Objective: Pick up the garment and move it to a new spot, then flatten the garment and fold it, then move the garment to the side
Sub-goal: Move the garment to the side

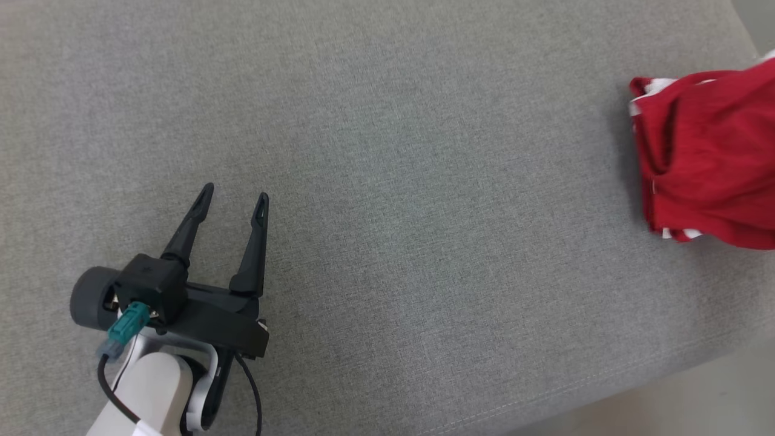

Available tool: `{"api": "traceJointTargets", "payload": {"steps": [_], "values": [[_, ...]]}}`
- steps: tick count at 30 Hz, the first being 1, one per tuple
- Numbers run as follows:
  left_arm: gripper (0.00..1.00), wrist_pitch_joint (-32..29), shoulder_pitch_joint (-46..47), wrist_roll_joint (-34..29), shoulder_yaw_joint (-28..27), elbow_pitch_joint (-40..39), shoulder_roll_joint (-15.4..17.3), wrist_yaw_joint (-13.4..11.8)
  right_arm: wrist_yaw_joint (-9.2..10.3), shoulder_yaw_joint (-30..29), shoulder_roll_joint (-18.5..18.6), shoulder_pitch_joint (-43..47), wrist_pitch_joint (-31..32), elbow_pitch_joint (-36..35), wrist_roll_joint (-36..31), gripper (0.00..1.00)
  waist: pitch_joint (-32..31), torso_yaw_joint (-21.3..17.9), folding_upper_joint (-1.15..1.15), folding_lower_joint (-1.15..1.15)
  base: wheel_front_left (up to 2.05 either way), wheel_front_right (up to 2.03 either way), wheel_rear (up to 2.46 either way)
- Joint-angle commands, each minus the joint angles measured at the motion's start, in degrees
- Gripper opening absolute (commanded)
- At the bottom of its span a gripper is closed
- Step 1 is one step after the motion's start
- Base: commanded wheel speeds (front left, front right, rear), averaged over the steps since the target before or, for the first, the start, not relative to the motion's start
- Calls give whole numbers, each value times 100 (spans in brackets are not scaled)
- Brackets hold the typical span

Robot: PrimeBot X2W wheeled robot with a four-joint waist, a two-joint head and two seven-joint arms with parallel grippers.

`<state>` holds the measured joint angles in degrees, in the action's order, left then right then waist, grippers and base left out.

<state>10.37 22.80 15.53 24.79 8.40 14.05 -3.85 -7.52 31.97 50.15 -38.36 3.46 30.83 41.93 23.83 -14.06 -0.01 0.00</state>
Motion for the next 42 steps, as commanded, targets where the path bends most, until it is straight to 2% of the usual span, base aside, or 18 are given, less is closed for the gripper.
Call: {"api": "traceJointTargets", "payload": {"steps": [1,2,3,4,5,8,15,19,23,27,30,31,35,42], "values": [[100,11,94,-35,-20,-28,49,6,7,-48,-41,-85,-51,112,7,0,64,-12,1,0,0,0,0],[100,4,109,-35,-19,-37,65,9,7,-103,-66,-130,-118,259,-62,0,90,-14,1,0,0,0,0],[100,-7,124,-34,-19,-55,73,11,7,-165,-133,-164,-185,418,-101,21,120,-13,1,0,0,0,0],[100,-12,142,-36,-20,-66,85,14,6,-193,-246,-170,-249,534,-128,49,145,-9,1,0,0,0,0],[100,-12,150,-37,-19,-72,100,10,6,-230,-346,-196,-339,650,-167,100,163,-4,1,0,0,0,0],[100,-35,173,-44,-7,-97,119,-8,7,-430,-518,-318,-610,1141,-358,100,200,18,1,0,0,0,0],[100,24,193,33,-25,-68,140,-14,7,-1042,-1181,-560,-1371,2281,-889,100,171,88,1,0,0,0,0],[100,33,67,80,-19,-8,171,-19,7,-1668,-1591,-581,-1825,2440,-1059,100,-32,108,1,0,0,0,0],[100,101,-81,140,-47,11,190,-62,7,-2623,-1968,-175,-1868,1522,-1470,100,-329,93,1,0,0,0,0],[100,170,-263,202,-39,-22,166,-103,6,-3600,-2692,655,-1860,102,-2067,100,-660,165,1,0,0,0,0],[100,204,-379,234,-51,-35,138,-157,6,-3987,-3254,1302,-1861,-902,-2505,100,-885,311,1,0,0,0,0],[100,204,-379,234,-51,-35,138,-157,6,-3987,-3254,1302,-1861,-902,-2505,100,-885,311,1,0,0,0,0],[100,251,-544,282,-102,-51,103,-252,6,-4044,-3920,2004,-1862,-1850,-2844,100,-1146,588,1,0,0,0,0],[100,345,-856,384,-198,-62,41,-432,6,-3810,-4489,2801,-1721,-2669,-3135,100,-1607,1130,1,0,0,0,0]]}}
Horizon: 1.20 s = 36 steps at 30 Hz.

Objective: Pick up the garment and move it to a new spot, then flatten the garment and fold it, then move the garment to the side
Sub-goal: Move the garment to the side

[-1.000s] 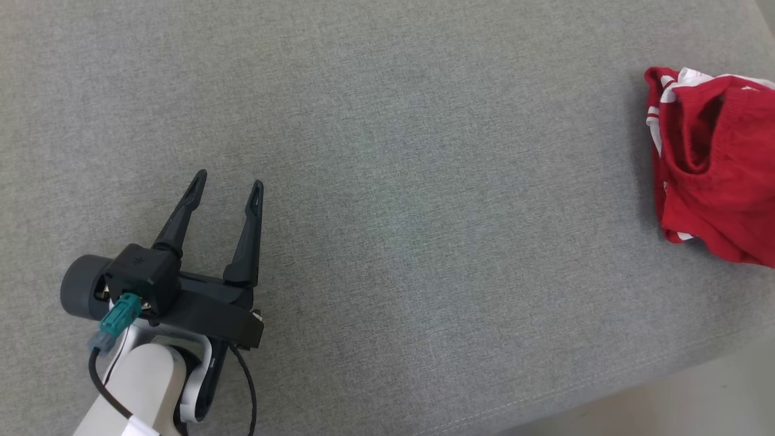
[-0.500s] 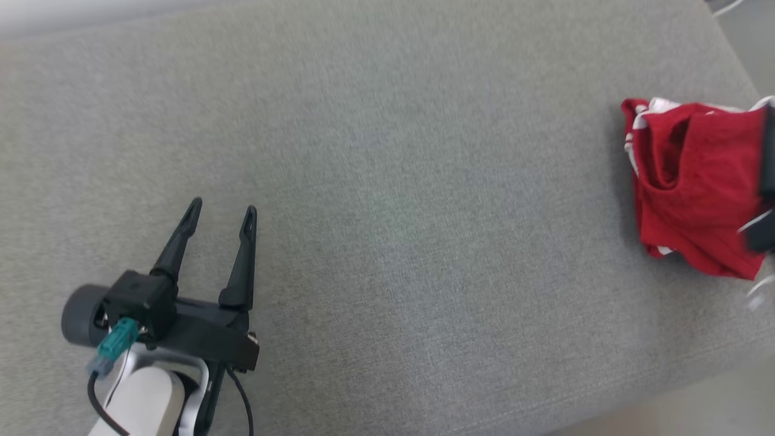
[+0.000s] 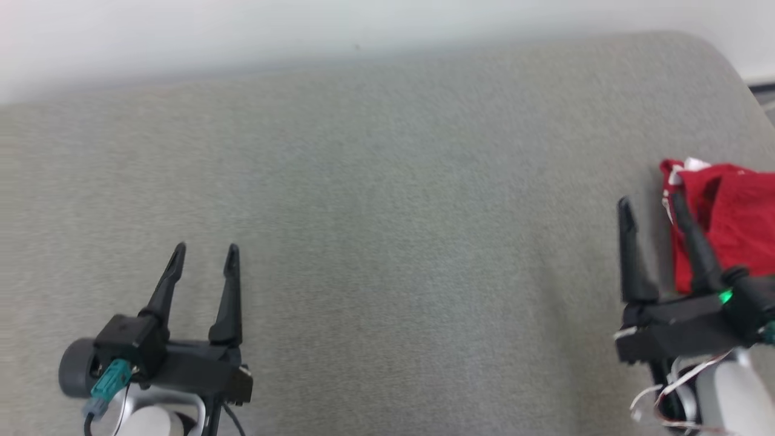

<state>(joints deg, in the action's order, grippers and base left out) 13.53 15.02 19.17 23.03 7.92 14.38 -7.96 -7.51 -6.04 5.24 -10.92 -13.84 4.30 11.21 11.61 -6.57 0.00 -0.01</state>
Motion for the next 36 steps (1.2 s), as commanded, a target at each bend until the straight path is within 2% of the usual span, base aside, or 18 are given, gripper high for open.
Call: {"api": "traceJointTargets", "payload": {"steps": [1,4,11,22,36], "values": [[100,34,-137,20,-47,-16,23,-57,5,31,-51,145,53,-73,-62,100,-449,436,0,1,0,0,0],[100,73,-397,99,-141,-18,51,-157,5,160,-161,483,170,-165,-129,100,-740,598,0,1,0,0,0],[100,99,-762,157,-189,49,159,-208,5,111,-226,1044,353,-131,-99,100,-1175,751,0,1,0,0,0],[100,85,-1099,97,-93,212,302,-212,5,-135,-228,1639,724,-167,36,100,-1467,804,0,1,0,0,0],[100,122,-1254,220,-75,450,258,-194,5,-324,-227,1935,996,-422,-111,100,-1649,711,0,1,0,0,0]]}}
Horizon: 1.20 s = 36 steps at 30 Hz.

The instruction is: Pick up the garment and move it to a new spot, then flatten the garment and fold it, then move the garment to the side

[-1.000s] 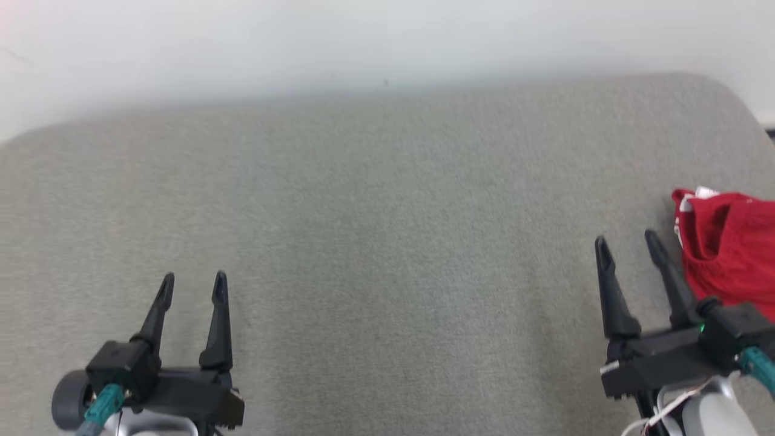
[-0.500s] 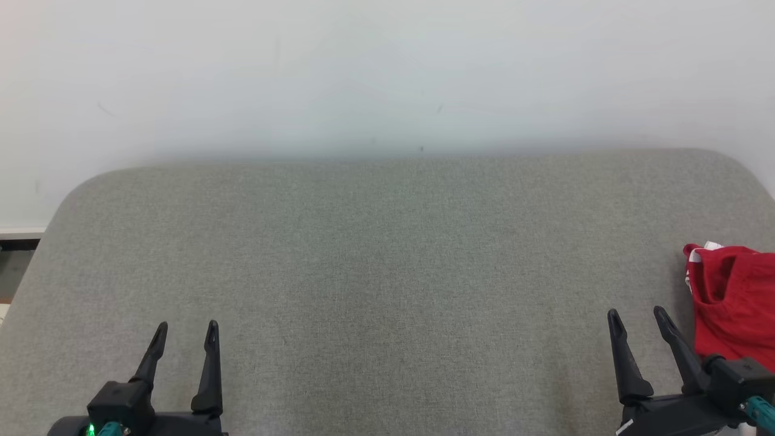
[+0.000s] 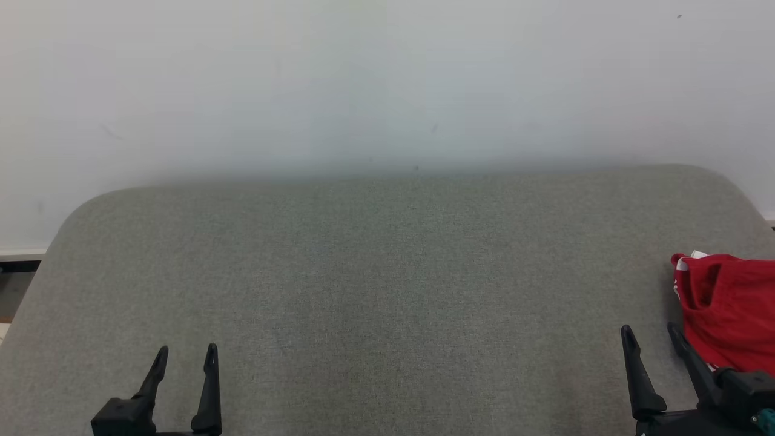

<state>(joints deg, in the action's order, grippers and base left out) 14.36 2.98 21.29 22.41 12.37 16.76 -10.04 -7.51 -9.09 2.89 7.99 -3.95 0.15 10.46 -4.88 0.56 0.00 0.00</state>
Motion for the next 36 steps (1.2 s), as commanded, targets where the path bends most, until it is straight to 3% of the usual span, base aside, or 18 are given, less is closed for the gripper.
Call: {"api": "traceJointTargets", "payload": {"steps": [1,29,30,36], "values": [[100,38,-42,10,-6,22,15,16,5,-20,7,57,16,-15,-34,100,-2,-6,0,0,0,0,0],[100,76,115,20,-1,167,-120,-30,5,-45,6,53,74,-109,78,100,36,-11,0,0,0,0,0],[0,36,62,47,12,158,-138,-42,0,-27,0,70,88,-83,15,0,35,-14,0,1,0,0,0],[0,21,-76,426,-12,140,-248,41,0,-141,-21,-10,285,141,423,0,51,-15,0,1,0,0,0]]}}
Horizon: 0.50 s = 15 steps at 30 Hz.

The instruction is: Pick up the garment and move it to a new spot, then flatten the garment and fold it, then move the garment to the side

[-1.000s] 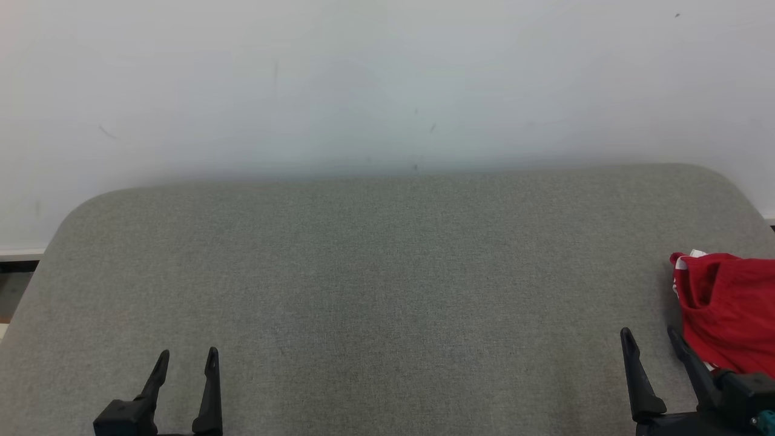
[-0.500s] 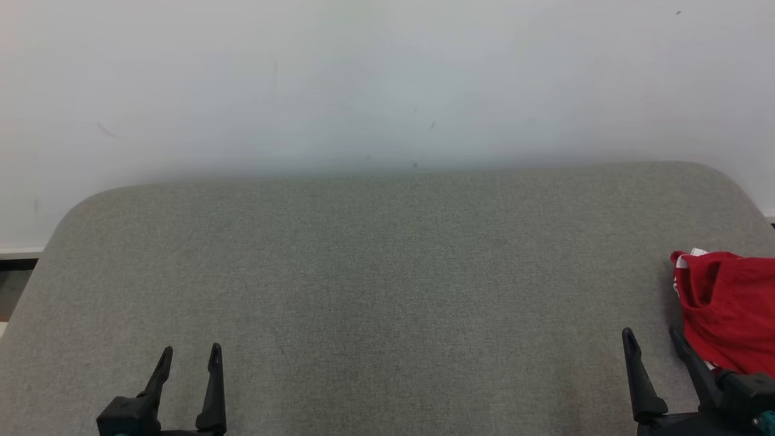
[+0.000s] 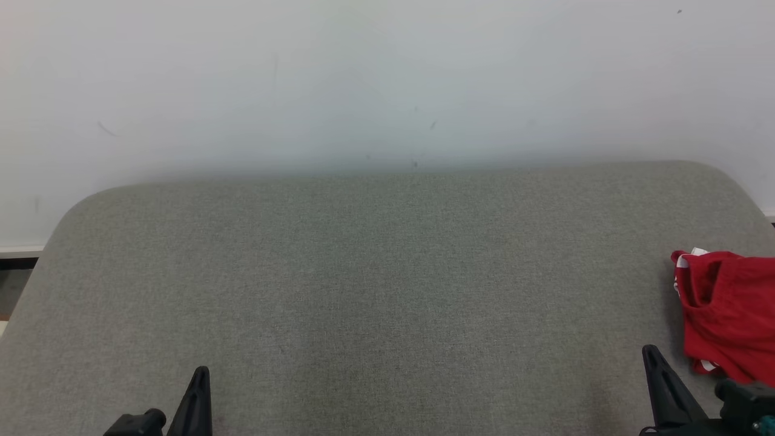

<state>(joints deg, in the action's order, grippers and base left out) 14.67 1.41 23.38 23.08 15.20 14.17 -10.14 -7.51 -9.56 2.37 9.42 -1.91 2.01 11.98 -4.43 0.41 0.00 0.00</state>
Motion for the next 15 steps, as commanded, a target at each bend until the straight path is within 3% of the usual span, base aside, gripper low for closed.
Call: {"api": "traceJointTargets", "payload": {"steps": [1,15], "values": [[0,-14,71,315,-95,-164,-5,74,0,-122,32,-170,128,-30,384,0,9,-1,0,0,0,0,0],[0,-43,-45,1470,-277,-377,-201,364,1,-366,39,-322,604,92,1747,0,57,-5,0,0,0,0,0]]}}
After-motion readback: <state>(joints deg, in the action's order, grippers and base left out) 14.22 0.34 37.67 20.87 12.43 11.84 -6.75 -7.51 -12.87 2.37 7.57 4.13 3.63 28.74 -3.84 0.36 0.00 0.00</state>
